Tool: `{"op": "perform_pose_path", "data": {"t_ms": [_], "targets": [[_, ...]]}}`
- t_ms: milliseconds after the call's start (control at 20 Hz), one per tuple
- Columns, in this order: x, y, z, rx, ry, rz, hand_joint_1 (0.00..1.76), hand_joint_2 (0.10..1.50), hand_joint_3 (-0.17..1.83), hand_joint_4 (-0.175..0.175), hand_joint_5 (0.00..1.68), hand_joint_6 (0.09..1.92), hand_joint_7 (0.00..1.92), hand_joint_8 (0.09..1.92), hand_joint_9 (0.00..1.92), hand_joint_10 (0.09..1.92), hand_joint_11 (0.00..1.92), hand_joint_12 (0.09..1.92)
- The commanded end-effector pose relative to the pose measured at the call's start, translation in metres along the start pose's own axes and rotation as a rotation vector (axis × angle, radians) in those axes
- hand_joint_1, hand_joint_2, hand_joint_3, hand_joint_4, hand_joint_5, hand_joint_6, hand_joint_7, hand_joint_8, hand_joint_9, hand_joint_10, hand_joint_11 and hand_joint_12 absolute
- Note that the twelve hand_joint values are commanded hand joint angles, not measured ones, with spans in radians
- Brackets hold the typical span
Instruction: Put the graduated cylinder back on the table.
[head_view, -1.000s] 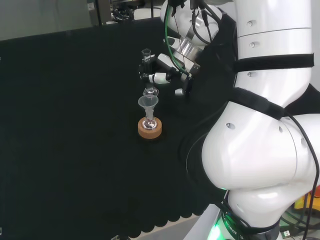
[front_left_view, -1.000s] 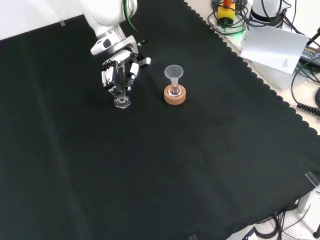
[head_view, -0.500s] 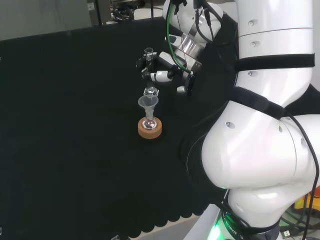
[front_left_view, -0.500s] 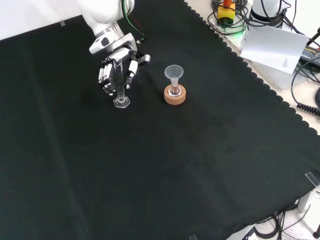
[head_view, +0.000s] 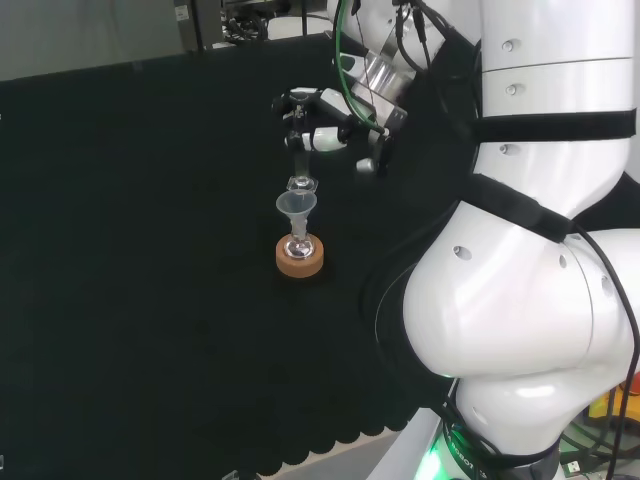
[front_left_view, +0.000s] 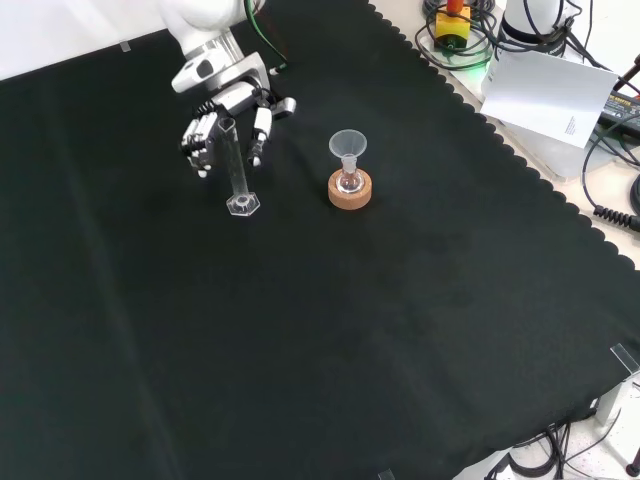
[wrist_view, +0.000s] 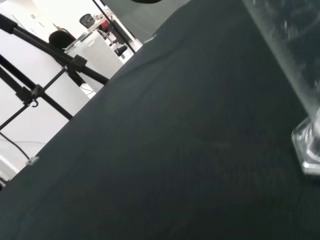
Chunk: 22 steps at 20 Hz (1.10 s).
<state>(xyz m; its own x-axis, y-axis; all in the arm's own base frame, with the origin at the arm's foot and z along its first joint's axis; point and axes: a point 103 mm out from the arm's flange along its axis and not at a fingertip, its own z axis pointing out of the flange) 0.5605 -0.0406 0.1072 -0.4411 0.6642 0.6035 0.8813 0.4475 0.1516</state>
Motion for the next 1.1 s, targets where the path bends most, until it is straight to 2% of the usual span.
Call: {"op": "perform_pose_path", "data": {"t_ms": [50, 300, 600, 1100], "targets": [[0.001, -0.008, -0.029, -0.015, -0.032, 0.033, 0.85, 1.02, -0.17, -0.059, 0.35, 0.28, 0.22, 0.65, 0.68, 0.09, 0.27, 1.34], [0.01, -0.023, -0.058, -0.034, -0.081, 0.066, 0.81, 1.0, -0.17, -0.054, 0.3, 0.14, 0.04, 0.63, 0.52, 0.09, 0.13, 1.38], [0.033, -0.058, -0.099, -0.071, -0.174, 0.11, 0.79, 0.99, -0.17, -0.051, 0.3, 0.09, 0.01, 0.63, 0.48, 0.09, 0.08, 1.4], [0.097, -0.106, -0.143, -0.07, -0.322, 0.155, 0.78, 0.99, -0.17, -0.05, 0.3, 0.09, 0.02, 0.64, 0.47, 0.09, 0.07, 1.4]]}}
